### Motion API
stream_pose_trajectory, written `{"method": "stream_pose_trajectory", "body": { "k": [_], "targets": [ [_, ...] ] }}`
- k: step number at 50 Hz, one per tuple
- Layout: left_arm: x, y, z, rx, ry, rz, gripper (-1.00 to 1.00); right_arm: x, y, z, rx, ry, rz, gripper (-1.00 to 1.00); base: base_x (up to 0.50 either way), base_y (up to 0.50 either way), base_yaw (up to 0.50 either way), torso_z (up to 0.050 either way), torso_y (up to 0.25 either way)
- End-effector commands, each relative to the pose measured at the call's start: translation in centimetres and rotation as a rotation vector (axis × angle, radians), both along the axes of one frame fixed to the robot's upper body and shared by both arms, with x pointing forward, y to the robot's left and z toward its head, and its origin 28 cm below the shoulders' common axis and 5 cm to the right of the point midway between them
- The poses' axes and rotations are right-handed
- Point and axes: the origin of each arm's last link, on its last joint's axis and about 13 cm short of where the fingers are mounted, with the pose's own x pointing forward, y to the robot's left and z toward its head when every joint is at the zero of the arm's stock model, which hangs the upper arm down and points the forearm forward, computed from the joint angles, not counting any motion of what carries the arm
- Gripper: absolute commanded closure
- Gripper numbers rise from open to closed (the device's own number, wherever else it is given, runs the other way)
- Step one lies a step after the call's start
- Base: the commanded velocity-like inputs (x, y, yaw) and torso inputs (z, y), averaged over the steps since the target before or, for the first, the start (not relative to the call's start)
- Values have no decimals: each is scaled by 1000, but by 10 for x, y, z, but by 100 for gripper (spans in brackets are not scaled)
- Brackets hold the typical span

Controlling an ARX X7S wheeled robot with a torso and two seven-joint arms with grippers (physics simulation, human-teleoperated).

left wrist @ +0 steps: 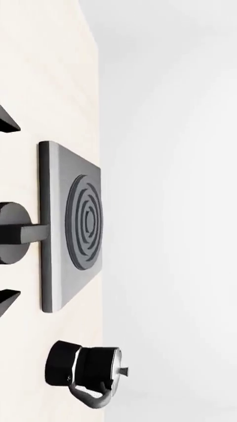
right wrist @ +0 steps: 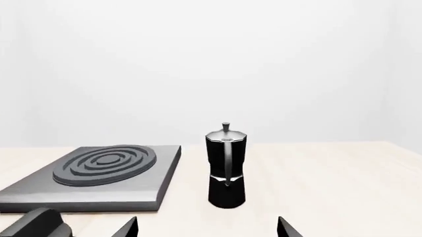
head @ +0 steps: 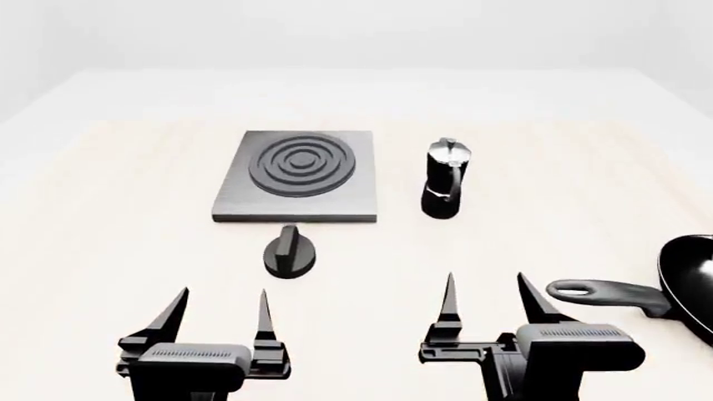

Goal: Put the frying pan on the stove.

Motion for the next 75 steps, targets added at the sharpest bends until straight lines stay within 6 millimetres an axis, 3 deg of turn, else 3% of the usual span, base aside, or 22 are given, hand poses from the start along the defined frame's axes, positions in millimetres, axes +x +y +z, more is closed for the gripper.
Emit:
{"method": "stream_pose_trajectory", "body": {
  "k": [1,25,34,44,48,66,75],
  "targets": [
    [0,0,0,9,-3,3,-100,0,0,1,4,-1,1,-100,348,0,0,0,0],
    [-1,1,2,2,-5,4,-100,6,0,1,4,-2,-56,-100,314,0,0,0,0],
    [0,1,0,0,-2,3,-100,17,-3,25,76,-32,-295,-100,0,0,0,0,0],
    [-1,1,0,-3,-4,7,-100,7,-9,36,215,6,-434,-100,0,0,0,0,0],
    [-2,1,1,-6,-5,6,-100,3,-12,33,142,-16,-512,-100,0,0,0,0,0],
    [0,3,1,-17,2,6,-100,-4,-23,24,275,-16,-695,-100,0,0,0,0,0],
    [1,3,-1,-14,7,6,-100,-5,-26,9,328,11,-765,-100,0,0,0,0,0]
  ]
}}
